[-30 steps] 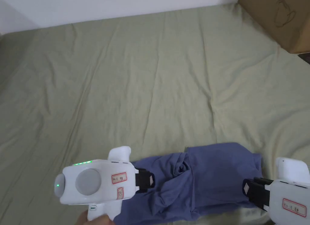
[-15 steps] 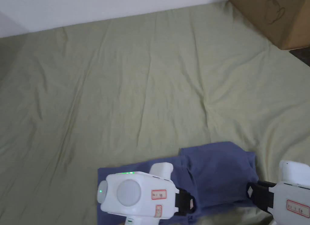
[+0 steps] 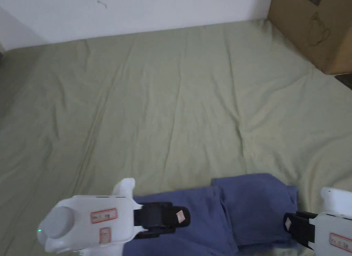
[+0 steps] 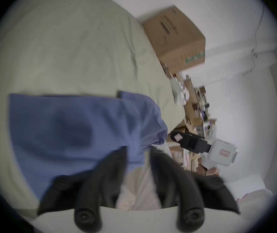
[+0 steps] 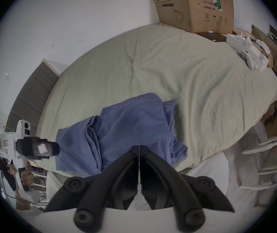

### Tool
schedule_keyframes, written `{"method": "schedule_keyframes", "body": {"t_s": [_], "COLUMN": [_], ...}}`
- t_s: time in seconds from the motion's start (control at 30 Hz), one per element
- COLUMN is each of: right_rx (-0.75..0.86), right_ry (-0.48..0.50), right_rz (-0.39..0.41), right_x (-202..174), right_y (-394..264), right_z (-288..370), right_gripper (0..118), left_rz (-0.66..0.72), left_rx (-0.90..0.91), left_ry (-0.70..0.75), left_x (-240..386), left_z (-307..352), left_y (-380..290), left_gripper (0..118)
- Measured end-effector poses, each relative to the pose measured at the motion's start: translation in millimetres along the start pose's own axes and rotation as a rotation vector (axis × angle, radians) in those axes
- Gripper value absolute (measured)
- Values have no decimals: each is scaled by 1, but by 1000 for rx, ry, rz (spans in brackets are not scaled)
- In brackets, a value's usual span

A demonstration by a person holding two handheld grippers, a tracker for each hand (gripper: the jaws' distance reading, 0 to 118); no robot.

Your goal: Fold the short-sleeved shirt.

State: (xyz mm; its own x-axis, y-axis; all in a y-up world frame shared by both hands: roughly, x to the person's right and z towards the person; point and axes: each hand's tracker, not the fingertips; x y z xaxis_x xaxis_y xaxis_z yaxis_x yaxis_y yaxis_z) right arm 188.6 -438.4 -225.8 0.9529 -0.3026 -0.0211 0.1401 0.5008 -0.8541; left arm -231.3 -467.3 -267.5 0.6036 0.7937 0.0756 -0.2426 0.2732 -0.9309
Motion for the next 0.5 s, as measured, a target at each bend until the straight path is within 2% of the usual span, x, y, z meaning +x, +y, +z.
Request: {"method": "schedule_keyframes", "body": {"t_s": [0.03,0.07,0.2,0.3,0.37,0.43,0.47,0.5], "right_rx": [-2,-7,-27,-40,-43,-47,-50,-53], "right_ry": [2,7,12,19,22,25,28,31], "right_rz": [5,11,53,92,106,116,120,126], "right_x": [-3,-6,-24,-39,-49,-56,-59,-61], "right_y": [0,0,-1,0,2,3,4,4], "right_z": [-1,-3,-9,-13,-15,-17,-18,-18], "right_gripper": [1,1,1,1,1,1,1,1], "left_rz": [31,75,223,318,334,284,251,224], "left_rx": [22,35,130,130,90,87,74,61], "left_ry": [20,45,93,85,24,-18,-23,-29], "left_x": [-13,-30,-81,-107,-114,-111,-106,-104], "left_z": [12,23,56,54,42,33,27,21], "left_y": [-1,-2,-13,-18,-19,-16,-15,-12], "left_gripper": [92,117,118,118,118,118,113,91]}}
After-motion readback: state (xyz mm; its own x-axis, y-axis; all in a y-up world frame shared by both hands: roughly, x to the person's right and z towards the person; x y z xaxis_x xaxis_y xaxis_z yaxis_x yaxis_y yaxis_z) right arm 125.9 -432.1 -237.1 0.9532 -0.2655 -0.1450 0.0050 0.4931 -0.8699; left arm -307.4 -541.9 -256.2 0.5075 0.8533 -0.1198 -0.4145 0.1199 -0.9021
